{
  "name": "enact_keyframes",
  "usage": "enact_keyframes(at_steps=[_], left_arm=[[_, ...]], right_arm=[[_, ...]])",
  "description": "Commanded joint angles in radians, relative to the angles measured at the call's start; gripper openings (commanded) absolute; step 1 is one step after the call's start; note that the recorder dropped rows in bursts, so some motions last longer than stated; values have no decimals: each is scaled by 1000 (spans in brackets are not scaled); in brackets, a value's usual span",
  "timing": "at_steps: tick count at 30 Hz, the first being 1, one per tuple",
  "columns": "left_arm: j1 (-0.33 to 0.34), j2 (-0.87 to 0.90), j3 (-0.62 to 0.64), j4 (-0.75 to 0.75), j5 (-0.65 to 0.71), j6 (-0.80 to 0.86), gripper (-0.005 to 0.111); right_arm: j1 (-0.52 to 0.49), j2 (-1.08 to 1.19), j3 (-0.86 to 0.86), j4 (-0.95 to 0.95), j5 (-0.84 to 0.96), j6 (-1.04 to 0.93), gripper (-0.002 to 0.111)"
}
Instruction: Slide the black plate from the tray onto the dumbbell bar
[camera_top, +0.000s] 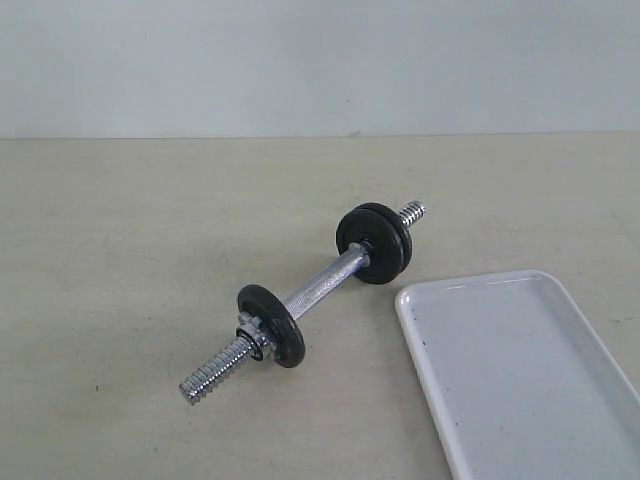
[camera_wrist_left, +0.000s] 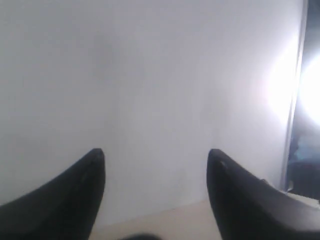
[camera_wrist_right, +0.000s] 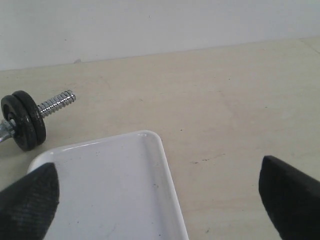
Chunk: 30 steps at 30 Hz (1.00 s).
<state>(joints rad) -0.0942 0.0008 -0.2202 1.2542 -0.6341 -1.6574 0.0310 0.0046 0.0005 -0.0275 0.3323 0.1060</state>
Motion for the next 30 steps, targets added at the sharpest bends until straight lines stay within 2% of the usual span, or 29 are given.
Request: enact_keyframes(at_steps=[1,3,5,7,8,9,11,12,14,15,16,18,20,24,27,30], left_arm=[[2,-1,-8,-97,-101,53,55],[2,-1,-8,-103,-101,55,48],[2,-1,-8,-103,-92,79,30],[2,-1,-8,-100,-45,123,5],[2,-1,-8,-92,-4,162,5],[2,-1,-8,-56,123,263,5],[2,-1,-1,-44,250,271,5],[2,-1,5,-17,270,259,5],[2,-1,28,111,324,289,5],[2,-1,53,229,406,288,5],[2,-1,70,223,480,274,5],[2,-1,113,74,806,185,5],[2,-1,126,61,928,185,5],[2,-1,148,70,956,192,5],[2,-1,154,59,907,201,5],[2,-1,154,-48,839,358,5]], right_arm=[[2,-5,0,-4,-3,-3,104],[2,-5,0,-4,-3,-3,104],[2,-5,0,-4,-3,-3,104],[2,-5,0,-4,-3,-3,104],[2,-5,0,-4,-3,-3,104],[2,-5,0,-4,-3,-3,104],[2,-5,0,-4,-3,-3,104],[2,-5,0,-4,-3,-3,104],[2,-5,0,-4,-3,-3,104],[2,-5,0,-4,-3,-3,104],[2,-5,0,-4,-3,-1,104],[2,-5,0,-4,-3,-3,104],[2,-5,0,-4,-3,-3,104],[2,-5,0,-4,-3,-3,104],[2,-5,0,-4,-3,-1,104],[2,-5,0,-4,-3,-1,104]])
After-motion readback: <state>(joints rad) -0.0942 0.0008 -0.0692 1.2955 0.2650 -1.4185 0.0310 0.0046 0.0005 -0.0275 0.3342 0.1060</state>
